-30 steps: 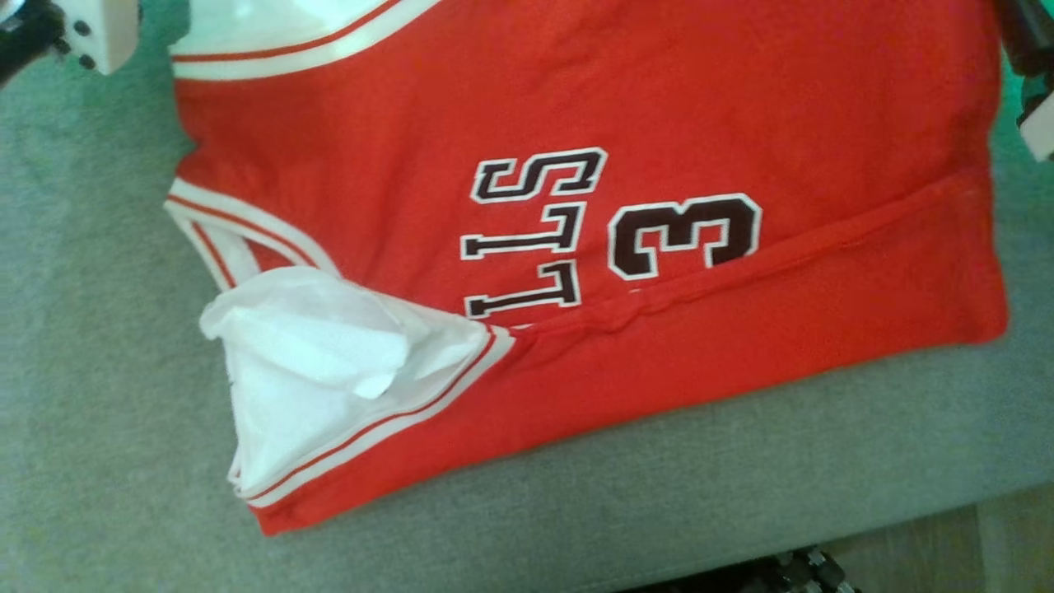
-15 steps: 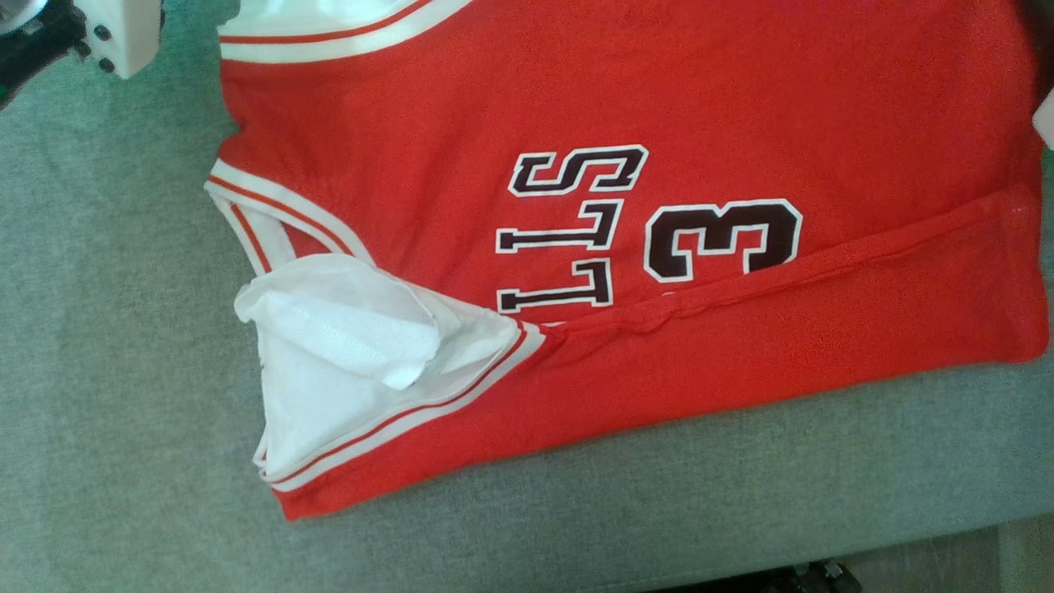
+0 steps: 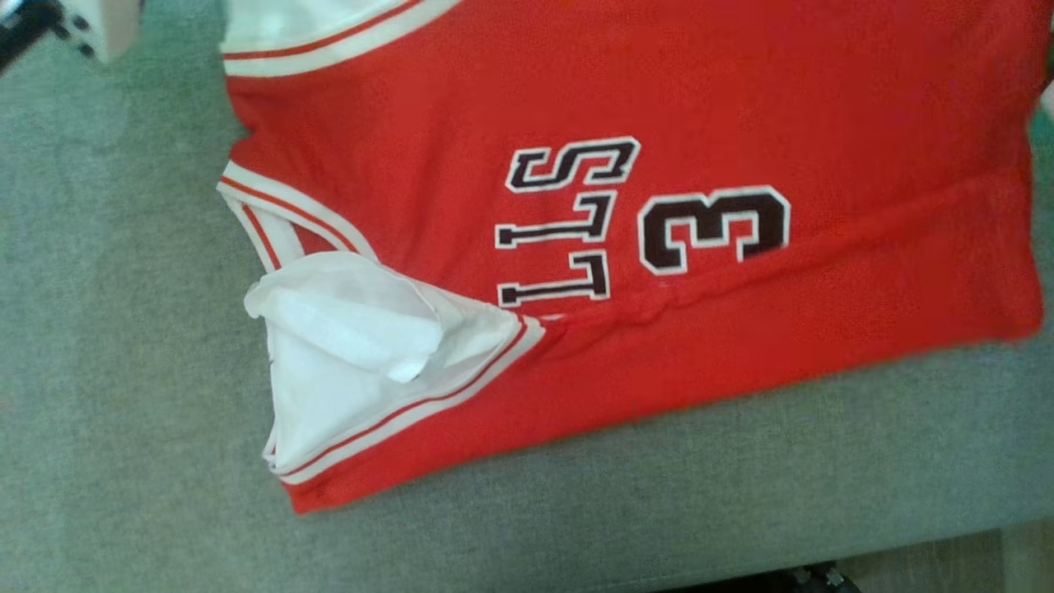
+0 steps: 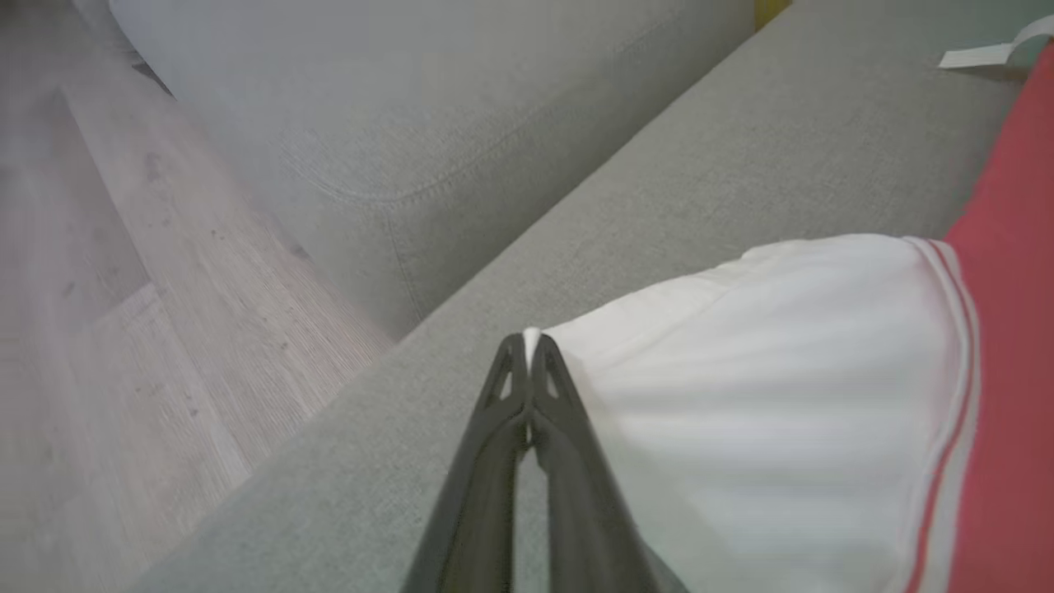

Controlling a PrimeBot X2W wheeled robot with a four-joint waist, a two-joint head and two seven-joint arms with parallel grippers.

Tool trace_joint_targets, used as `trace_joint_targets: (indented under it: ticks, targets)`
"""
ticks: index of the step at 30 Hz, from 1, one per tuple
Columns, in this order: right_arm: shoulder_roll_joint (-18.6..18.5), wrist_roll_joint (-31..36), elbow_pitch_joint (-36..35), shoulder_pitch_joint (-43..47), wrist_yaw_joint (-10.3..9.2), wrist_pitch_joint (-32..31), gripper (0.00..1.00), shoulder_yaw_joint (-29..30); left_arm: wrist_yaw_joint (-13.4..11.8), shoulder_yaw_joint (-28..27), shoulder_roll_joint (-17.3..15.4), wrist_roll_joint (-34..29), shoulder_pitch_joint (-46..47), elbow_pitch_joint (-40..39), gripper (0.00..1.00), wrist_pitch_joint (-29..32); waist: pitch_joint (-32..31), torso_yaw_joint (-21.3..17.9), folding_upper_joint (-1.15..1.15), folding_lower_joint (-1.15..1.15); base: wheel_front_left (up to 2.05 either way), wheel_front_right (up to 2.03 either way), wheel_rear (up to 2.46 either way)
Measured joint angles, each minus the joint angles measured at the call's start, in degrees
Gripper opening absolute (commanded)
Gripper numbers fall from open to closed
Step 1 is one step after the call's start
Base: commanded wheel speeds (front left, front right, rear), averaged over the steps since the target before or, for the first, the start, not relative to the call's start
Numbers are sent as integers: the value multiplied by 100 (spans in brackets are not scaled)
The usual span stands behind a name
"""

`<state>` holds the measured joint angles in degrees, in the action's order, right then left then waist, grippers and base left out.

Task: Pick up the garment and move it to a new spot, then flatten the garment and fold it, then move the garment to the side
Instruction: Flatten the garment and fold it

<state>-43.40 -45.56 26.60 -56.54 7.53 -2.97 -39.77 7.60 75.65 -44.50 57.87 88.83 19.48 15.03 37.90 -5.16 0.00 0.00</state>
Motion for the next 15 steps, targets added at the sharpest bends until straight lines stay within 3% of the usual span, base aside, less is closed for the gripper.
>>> trace_joint_targets:
  ticks: [8,15]
  targets:
    - [-12,-187,204,-330,0,733,0,181,1,-12,56,-448,299,550,0,-1188,-168,101,0,0,0,0,0]
    - [-194,-561,272,-22,0,1113,0,232,1,-5,130,-286,41,247,0,-1581,-369,388,0,0,0,0,0]
